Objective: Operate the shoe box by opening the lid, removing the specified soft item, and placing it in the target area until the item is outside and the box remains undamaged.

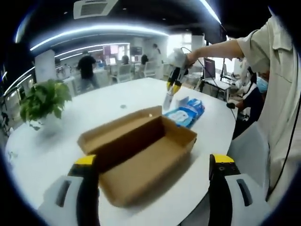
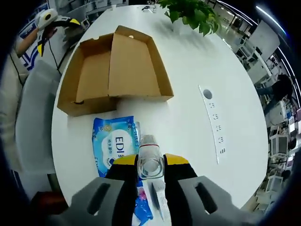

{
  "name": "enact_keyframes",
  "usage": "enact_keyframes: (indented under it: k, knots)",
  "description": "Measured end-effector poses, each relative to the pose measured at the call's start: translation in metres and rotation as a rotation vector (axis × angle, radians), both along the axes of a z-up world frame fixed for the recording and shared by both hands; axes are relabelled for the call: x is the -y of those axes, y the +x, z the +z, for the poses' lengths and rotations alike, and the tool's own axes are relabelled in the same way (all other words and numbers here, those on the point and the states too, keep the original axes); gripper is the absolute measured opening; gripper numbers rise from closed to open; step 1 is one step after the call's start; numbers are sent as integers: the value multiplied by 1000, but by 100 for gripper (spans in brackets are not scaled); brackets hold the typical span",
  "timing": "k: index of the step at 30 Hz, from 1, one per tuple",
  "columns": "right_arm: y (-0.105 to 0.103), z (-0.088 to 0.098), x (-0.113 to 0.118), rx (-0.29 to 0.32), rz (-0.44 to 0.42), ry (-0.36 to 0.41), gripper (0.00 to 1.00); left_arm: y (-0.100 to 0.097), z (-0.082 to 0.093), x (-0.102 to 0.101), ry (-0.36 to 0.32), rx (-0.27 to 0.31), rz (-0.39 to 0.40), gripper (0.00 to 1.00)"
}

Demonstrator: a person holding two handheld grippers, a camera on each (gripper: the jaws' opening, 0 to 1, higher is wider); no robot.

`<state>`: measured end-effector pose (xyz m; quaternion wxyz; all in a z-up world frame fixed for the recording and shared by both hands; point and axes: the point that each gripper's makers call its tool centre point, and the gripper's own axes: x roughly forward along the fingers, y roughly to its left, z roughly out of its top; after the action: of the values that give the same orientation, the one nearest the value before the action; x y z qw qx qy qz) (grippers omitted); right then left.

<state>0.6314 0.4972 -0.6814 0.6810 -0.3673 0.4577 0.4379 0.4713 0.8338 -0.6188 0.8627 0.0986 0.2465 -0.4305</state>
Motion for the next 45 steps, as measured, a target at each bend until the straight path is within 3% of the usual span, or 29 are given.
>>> enact_keyframes:
  k: [22, 33, 45]
  knots:
    - [4, -39, 9, -36, 77, -157, 18, -8, -6, -23, -9, -23, 72, 99]
    - [7, -37, 8, -30, 105, -160, 19, -7, -10, -27, -4, -34, 82, 99]
    - [8, -31, 3, -5, 119, -139, 28, -2, -21, -34, 37, -53, 111, 93]
